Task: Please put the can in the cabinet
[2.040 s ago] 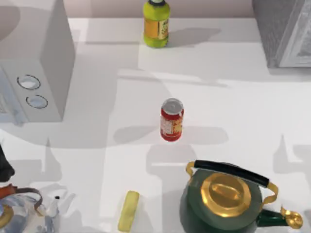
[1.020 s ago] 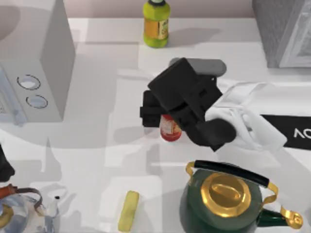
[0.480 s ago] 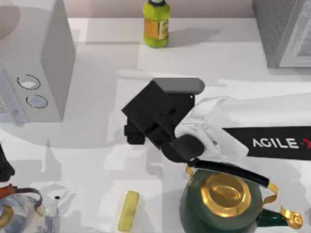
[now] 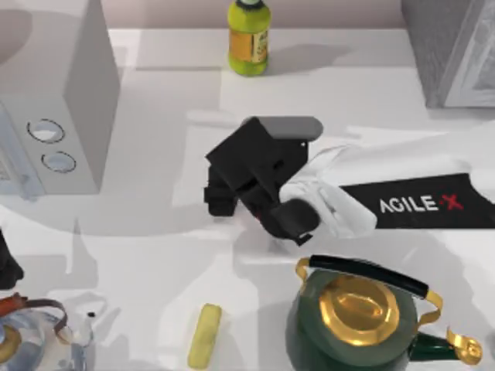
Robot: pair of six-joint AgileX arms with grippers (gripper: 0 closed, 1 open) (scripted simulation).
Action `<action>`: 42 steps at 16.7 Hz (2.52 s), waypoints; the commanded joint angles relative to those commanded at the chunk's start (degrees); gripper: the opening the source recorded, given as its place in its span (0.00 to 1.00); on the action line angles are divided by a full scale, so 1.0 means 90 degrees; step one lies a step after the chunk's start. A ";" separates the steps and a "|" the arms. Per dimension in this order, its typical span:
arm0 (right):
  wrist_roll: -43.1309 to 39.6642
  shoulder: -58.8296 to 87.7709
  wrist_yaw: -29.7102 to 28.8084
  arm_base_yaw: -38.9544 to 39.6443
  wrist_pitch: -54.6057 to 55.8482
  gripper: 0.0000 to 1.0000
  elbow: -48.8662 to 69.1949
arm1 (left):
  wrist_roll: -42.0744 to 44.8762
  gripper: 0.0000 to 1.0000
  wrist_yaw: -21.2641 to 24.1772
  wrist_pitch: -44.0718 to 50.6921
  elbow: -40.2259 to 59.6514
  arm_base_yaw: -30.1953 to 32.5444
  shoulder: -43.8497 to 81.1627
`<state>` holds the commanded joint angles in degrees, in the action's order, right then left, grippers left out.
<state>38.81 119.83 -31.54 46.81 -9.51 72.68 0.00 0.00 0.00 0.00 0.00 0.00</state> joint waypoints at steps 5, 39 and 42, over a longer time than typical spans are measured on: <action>0.0042 0.0293 -0.0022 0.0039 0.0174 1.00 0.0081 | 0.0000 1.00 0.0000 0.0000 0.0000 0.0000 0.0000; -0.0002 -0.0489 0.0026 0.0152 -0.1968 0.00 0.1521 | 0.0000 1.00 0.0000 0.0000 0.0000 0.0000 0.0000; 0.0013 -0.0807 0.0006 0.0078 -0.2801 0.00 0.2020 | 0.0000 1.00 0.0000 0.0000 0.0000 0.0000 0.0000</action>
<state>38.92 112.57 -31.48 47.51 -34.72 90.86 0.00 0.00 0.00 0.00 0.00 0.00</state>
